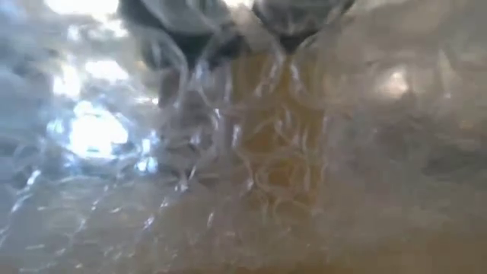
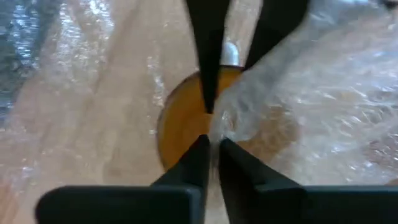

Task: Wrap mug
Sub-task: Wrap the yellow mug with bubble wrap

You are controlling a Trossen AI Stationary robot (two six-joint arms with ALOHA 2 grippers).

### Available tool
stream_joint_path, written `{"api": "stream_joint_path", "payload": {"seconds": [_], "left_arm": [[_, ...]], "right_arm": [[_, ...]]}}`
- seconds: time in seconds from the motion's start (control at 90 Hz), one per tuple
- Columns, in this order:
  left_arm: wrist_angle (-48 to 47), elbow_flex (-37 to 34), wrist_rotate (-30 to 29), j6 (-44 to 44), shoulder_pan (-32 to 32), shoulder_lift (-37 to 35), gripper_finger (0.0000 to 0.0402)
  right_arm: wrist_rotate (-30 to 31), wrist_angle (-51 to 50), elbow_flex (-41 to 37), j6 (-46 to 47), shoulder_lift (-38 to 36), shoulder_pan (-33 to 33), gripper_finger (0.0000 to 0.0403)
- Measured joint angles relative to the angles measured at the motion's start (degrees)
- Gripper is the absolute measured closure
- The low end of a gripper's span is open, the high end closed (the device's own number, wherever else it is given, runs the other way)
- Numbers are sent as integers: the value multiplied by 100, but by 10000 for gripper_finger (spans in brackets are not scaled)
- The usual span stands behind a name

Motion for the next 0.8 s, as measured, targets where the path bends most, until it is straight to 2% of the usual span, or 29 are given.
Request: {"api": "stream_joint_path", "payload": {"seconds": [0.244,0.467,0.544,0.667,0.8], "left_arm": [[-15,-1,42,-22,-1,-63,327],[-421,-9,1304,-497,-29,-660,327],[-701,2,1343,-743,-100,-871,327],[-1011,2,948,-838,-150,-1071,327],[-1018,2,-388,-855,-177,-1128,327]], "right_arm": [[6,712,-27,-117,107,64,401],[135,677,-44,-17,520,-6,402],[159,647,-52,-16,615,-21,401],[174,603,-52,-58,609,-43,401],[169,636,-52,-133,609,-65,401]]}}
